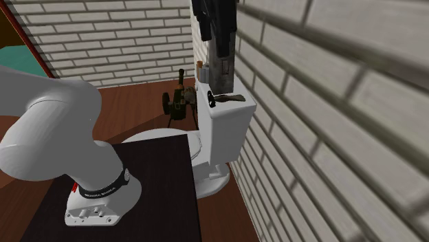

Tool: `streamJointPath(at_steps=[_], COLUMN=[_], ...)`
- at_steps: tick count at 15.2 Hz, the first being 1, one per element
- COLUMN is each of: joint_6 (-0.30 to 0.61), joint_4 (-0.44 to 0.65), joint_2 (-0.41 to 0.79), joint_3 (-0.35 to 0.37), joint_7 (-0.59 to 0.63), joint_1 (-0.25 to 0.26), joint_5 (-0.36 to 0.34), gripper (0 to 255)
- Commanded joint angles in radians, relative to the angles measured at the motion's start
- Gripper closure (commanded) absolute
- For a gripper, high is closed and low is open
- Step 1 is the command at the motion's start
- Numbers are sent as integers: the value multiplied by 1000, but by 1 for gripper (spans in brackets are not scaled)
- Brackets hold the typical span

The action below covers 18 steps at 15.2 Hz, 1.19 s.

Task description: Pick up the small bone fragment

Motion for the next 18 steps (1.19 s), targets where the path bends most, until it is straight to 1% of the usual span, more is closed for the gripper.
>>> streamJointPath(at_steps=[1, 6, 10, 14, 18], joint_6=[0, 120, 221, 324, 427], joint_4=[0, -79, -120, -139, -136], joint_2=[0, 41, 101, 184, 289], joint_3=[0, 90, 164, 239, 315], joint_7=[0, 97, 175, 253, 335], joint_1=[0, 24, 43, 59, 68], joint_5=[0, 49, 84, 110, 123], gripper=[0, 0, 0, 0, 0])
